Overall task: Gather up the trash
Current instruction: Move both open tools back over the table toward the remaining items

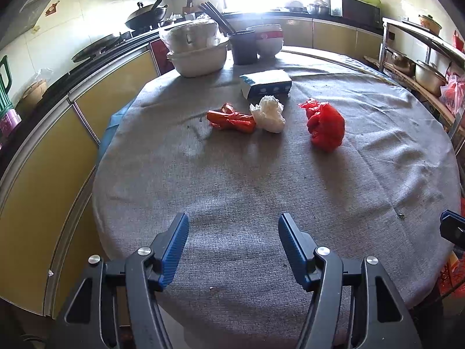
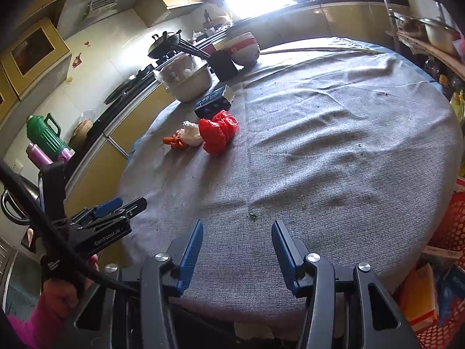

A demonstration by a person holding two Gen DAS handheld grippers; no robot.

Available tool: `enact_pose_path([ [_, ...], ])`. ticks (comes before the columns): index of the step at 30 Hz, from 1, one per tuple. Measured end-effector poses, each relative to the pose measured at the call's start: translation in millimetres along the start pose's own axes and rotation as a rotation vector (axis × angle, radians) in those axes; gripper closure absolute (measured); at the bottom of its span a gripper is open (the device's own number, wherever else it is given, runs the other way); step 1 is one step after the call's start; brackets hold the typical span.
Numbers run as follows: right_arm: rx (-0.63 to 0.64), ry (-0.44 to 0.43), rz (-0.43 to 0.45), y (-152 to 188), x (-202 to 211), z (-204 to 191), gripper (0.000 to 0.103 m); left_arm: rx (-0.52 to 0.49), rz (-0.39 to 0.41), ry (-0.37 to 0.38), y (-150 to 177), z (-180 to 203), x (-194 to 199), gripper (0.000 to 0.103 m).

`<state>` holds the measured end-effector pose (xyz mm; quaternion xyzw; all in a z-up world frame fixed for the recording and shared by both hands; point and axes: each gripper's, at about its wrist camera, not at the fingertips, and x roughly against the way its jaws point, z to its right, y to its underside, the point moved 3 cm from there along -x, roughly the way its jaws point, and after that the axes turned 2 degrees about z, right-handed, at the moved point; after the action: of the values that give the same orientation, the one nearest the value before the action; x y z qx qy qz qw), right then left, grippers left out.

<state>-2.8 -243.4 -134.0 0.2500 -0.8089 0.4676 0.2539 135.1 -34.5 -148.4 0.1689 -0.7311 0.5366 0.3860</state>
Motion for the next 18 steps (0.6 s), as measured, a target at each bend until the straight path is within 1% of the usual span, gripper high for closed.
enact_pose_path([
  [7,-0.003,0.000,-0.013,3,-4,0,0.050,0.004,-0.017,0.005,3,-1,-6,0.038],
  [11,0.010,-0.002,-0.012,3,-5,-4,0.050,0.009,-0.013,-0.001,2,-5,-6,0.038],
  [18,0.017,0.000,-0.011,2,-4,-6,0.050,0.049,-0.021,-0.023,1,-23,-8,0.038],
])
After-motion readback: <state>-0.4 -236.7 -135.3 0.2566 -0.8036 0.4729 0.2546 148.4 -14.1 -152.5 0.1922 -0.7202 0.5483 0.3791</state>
